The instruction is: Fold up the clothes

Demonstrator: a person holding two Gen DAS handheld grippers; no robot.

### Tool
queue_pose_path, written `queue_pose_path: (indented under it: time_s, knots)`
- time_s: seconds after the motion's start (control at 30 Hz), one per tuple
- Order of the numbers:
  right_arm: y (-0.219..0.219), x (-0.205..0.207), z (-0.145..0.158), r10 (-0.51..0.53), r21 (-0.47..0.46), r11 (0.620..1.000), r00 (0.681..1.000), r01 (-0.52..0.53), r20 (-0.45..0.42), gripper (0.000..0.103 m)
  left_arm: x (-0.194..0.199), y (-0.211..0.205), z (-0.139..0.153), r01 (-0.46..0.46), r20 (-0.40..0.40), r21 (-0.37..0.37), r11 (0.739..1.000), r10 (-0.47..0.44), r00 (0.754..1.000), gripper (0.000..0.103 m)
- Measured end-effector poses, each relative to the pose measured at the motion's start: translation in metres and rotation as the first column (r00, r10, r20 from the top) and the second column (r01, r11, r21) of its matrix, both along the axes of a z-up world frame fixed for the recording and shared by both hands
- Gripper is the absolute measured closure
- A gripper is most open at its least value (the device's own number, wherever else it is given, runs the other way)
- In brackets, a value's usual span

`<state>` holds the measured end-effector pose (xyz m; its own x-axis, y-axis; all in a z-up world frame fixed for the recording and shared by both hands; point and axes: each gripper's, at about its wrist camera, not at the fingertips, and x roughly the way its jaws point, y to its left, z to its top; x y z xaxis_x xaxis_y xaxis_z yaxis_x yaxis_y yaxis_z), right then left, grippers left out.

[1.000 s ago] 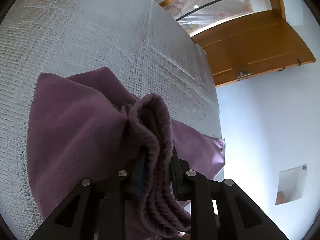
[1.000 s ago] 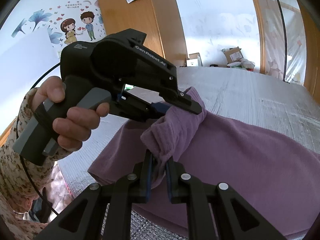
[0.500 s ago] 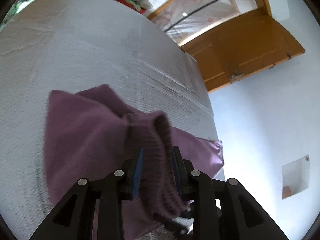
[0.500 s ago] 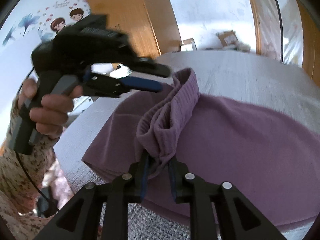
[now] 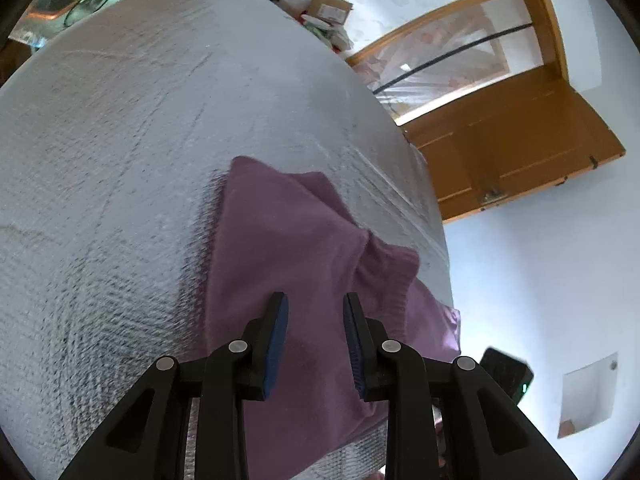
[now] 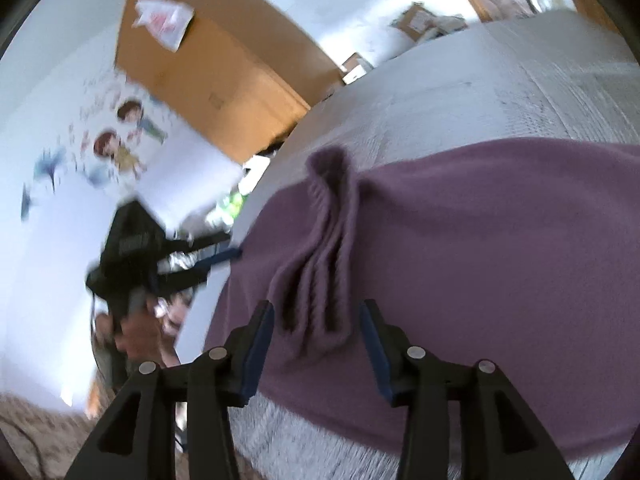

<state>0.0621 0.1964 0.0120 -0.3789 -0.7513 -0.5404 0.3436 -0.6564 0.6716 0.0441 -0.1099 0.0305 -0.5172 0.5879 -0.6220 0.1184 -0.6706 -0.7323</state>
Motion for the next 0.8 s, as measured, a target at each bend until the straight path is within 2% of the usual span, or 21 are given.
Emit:
queue_pose_path:
  time_s: [0.2,0.3,0.43,0.53,0.63,0.7,0.73,0.77,0.8]
  knots:
    - [-0.007,-0.044,-0.009,0.003,-0.072,0.997,0.994,0.005,0.11,0.055,0.007,-0.01,-0.005,-0.044,0.003,0.011,0.999,0.044,0.999,0.074]
    - [-0.008,-0.058,-0.012,0.001,-0.156,0.987,0.989,0.022,0.148,0.055,0.005,-0.008,-0.005,-0.051,0.009,0.0,0.999,0.051,0.999,0.074]
    - [-0.02,-0.068,-0.012,0.014,-0.113,0.994,0.984,0.006,0.178,0.055,0.002,-0.003,-0.005,-0.042,0.011,-0.039,0.998,0.042,0.999,0.074]
    - [-0.034,-0.069,-0.018,0.029,-0.042,0.999,0.98,-0.021,0.195,0.055,-0.001,-0.002,-0.01,-0.046,0.03,-0.039,0.998,0.047,0.998,0.074]
    - [-0.042,-0.067,-0.015,0.029,-0.014,1.0,0.982,-0.027,0.185,0.056,-0.002,-0.001,-0.013,-0.05,0.039,-0.036,0.998,0.052,0.998,0.074]
    - [-0.045,-0.063,-0.015,0.029,-0.021,0.999,0.982,-0.026,0.189,0.064,-0.004,0.0,-0.012,-0.048,0.038,-0.042,0.998,0.05,0.998,0.074]
    - [-0.046,-0.062,-0.014,0.021,-0.012,1.0,0.982,-0.019,0.189,0.075,-0.004,0.0,-0.012,-0.048,0.037,-0.044,0.998,0.05,0.998,0.074]
    - [-0.048,-0.061,-0.011,0.02,-0.004,1.0,0.984,-0.02,0.176,0.082,-0.004,0.001,-0.012,-0.049,0.036,-0.045,0.998,0.051,0.998,0.074]
    - [-0.049,-0.059,-0.008,0.019,0.004,1.0,0.987,-0.02,0.162,0.082,-0.004,0.001,-0.011,-0.05,0.035,-0.046,0.998,0.052,0.998,0.074]
